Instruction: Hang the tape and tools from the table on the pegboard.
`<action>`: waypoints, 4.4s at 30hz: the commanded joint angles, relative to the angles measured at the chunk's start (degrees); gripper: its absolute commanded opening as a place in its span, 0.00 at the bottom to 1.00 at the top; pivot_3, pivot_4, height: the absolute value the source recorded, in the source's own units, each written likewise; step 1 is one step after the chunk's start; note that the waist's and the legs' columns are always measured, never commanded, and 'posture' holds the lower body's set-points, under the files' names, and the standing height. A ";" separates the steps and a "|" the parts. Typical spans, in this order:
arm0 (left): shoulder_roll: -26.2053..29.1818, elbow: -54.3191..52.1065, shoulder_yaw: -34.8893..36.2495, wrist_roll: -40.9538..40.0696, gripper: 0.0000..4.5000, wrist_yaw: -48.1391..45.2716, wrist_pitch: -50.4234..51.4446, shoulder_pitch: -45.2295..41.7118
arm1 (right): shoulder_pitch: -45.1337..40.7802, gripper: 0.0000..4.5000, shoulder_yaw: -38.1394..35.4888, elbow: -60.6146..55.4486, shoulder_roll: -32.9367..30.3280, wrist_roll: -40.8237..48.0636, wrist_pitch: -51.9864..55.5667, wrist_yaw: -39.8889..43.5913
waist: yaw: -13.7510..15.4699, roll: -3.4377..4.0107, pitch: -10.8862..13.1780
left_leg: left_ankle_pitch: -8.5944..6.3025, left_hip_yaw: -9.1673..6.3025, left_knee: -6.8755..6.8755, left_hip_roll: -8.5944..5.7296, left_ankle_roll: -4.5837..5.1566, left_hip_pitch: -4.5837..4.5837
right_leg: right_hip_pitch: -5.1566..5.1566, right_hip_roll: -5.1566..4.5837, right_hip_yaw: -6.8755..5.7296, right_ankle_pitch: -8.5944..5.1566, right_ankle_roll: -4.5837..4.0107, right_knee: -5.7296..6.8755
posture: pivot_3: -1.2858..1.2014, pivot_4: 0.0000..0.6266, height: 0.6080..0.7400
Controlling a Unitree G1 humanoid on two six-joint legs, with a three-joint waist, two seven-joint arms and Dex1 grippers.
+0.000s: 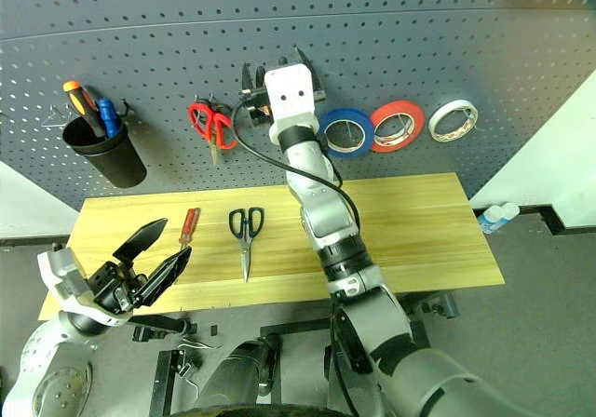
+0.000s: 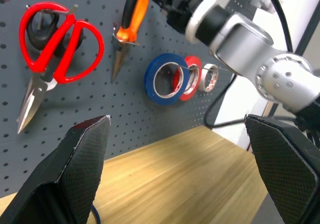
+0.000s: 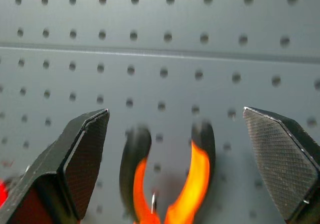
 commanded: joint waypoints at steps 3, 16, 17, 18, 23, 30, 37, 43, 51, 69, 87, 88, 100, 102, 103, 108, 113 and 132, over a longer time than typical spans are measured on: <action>0.43 0.41 0.35 -0.18 1.00 -0.65 -0.04 -0.37 | 5.53 0.99 0.99 -14.00 -1.63 -0.41 6.76 3.16 | 0.35 -0.01 0.00 | -0.01 0.00 0.01 0.00 0.01 -0.01 | 0.04 -0.01 -0.02 0.01 0.01 -0.08 | 0.55 0.25 1.00; -1.47 0.17 -4.41 3.93 1.00 4.41 2.62 0.14 | 15.69 0.99 -2.72 -30.67 -10.18 5.81 17.37 13.18 | 0.27 -0.06 -0.05 | -0.04 -0.03 0.02 -0.01 0.06 -0.02 | 0.14 -0.03 -0.08 0.01 0.04 -0.21 | 0.54 0.22 1.00; -1.51 -0.47 -5.35 4.72 1.00 4.52 2.75 0.96 | 16.05 0.99 -2.76 -31.41 -10.62 6.45 17.96 13.95 | 0.14 -0.06 -0.05 | -0.06 -0.01 0.05 -0.01 0.10 -0.02 | 0.16 -0.03 -0.08 0.02 0.04 -0.23 | 0.54 0.22 1.00; -2.28 -0.82 -6.02 5.51 1.00 5.53 2.42 1.56 | 16.43 0.99 -2.99 -32.62 -11.40 7.41 18.87 15.09 | 0.08 -0.06 -0.05 | -0.07 0.02 0.06 -0.01 0.11 -0.02 | 0.16 -0.03 -0.06 0.03 0.07 -0.24 | 0.54 0.22 1.00; -4.15 0.31 -6.88 9.11 1.00 13.79 5.11 0.92 | 16.54 0.99 -4.61 -36.54 -13.62 12.87 24.18 19.44 | 0.48 -0.05 -0.06 | -0.06 -0.06 0.06 0.02 0.10 -0.02 | 0.18 -0.01 -0.16 0.03 0.07 -0.24 | 0.54 0.22 1.00; -5.52 0.39 -7.16 10.62 1.00 20.04 8.22 -0.60 | 15.72 0.99 -6.76 -40.10 -16.80 24.68 34.69 26.86 | 0.49 -0.07 -0.09 | -0.07 -0.05 0.14 0.00 0.11 -0.02 | 0.25 -0.02 -0.16 0.06 0.13 -0.29 | 0.54 0.20 1.00; -7.64 5.60 -11.45 23.77 1.00 30.03 6.42 -4.62 | 16.08 0.99 -6.42 -40.96 -21.49 28.19 37.50 30.13 | 0.63 -0.08 -0.39 | -0.07 -0.03 0.16 -0.02 0.12 -0.03 | 0.27 -0.02 -0.18 0.08 0.15 -0.30 | 0.54 0.17 1.00; -11.78 14.15 -14.75 37.20 1.00 42.11 2.68 -11.36 | 15.58 0.99 -6.13 -42.07 -22.46 28.91 38.05 30.21 | 1.25 -0.13 -0.56 | -0.07 -0.01 0.23 -0.02 0.11 -0.03 | 0.27 0.00 -0.21 0.12 0.21 -0.28 | 0.54 0.18 1.00; -16.63 15.86 -14.44 38.65 1.00 50.53 14.57 -17.22 | 16.12 0.99 -5.57 -42.62 -22.67 28.76 38.08 29.07 | 1.71 -0.16 -0.66 | -0.08 0.03 0.34 -0.03 0.13 -0.04 | 0.30 0.00 -0.22 0.15 0.28 -0.28 | 0.53 0.18 1.00; -24.02 22.67 -14.67 39.88 1.00 59.99 29.89 -26.69 | 16.98 0.99 -4.05 -43.13 -22.36 28.36 37.76 27.03 | 1.59 -0.36 -1.47 | -0.08 0.04 0.47 -0.05 0.13 -0.04 | 0.32 0.02 -0.22 0.20 0.34 -0.19 | 0.53 0.18 1.00; -25.81 27.93 -15.73 39.81 1.00 61.05 36.88 -32.27 | 17.38 0.99 -2.66 -43.67 -21.45 28.36 37.69 24.92 | 1.59 -0.33 -1.60 | -0.07 0.06 0.57 -0.05 0.13 -0.04 | 0.33 0.02 -0.20 0.22 0.34 -0.12 | 0.52 0.19 1.00; -25.98 28.63 -15.56 39.69 1.00 61.15 36.80 -32.78 | 17.46 0.99 -2.60 -43.73 -21.42 28.35 37.66 24.85 | 1.60 -0.33 -1.60 | -0.07 0.05 0.58 -0.05 0.13 -0.04 | 0.34 0.02 -0.20 0.22 0.34 -0.12 | 0.52 0.19 1.00; -27.01 39.02 -14.81 40.45 1.00 62.20 35.32 -38.69 | 17.77 0.99 -2.13 -44.28 -21.20 28.21 37.89 23.80 | 1.32 -0.32 -1.61 | -0.09 0.06 0.91 -0.06 0.14 -0.05 | 0.46 0.04 -0.20 0.25 0.38 -0.07 | 0.52 0.19 1.00; -26.94 40.10 -14.42 40.60 1.00 62.58 35.08 -38.83 | 17.94 0.99 -2.10 -44.41 -21.30 28.13 37.94 23.60 | 1.26 -0.32 -1.61 | -0.12 0.06 1.00 -0.06 0.20 -0.05 | 0.51 0.05 -0.21 0.26 0.41 -0.06 | 0.52 0.19 1.00; -26.91 40.55 -14.17 40.57 1.00 62.74 34.93 -38.83 | 18.03 0.99 -2.09 -44.46 -21.35 28.07 37.96 23.52 | 1.24 -0.32 -1.61 | -0.14 0.05 1.03 -0.06 0.23 -0.05 | 0.52 0.05 -0.21 0.27 0.43 -0.06 | 0.52 0.19 1.00; -26.79 42.01 -13.10 40.46 1.00 63.67 34.29 -39.07 | 18.34 0.99 -2.10 -44.53 -21.62 27.85 38.04 23.32 | 1.23 -0.30 -1.62 | -0.16 0.05 1.21 -0.07 0.26 -0.05 | 0.61 0.06 -0.21 0.33 0.53 -0.06 | 0.52 0.19 1.00; -26.36 43.90 -11.50 39.65 1.00 63.52 33.05 -39.31 | 18.54 0.99 -2.05 -44.68 -21.71 27.70 38.20 23.29 | 1.25 -0.28 -1.63 | -0.18 0.05 1.29 -0.08 0.29 -0.05 | 0.66 0.05 -0.21 0.39 0.59 -0.06 | 0.52 0.19 1.00; -26.01 50.63 -12.63 41.43 1.00 62.95 32.26 -41.73 | 21.91 0.99 -2.20 -48.97 -27.53 31.02 45.78 27.19 | 1.27 -0.06 -1.96 | -0.19 0.05 1.32 -0.10 0.32 -0.05 | 0.70 0.05 -0.21 0.43 0.61 -0.07 | 0.51 0.19 1.00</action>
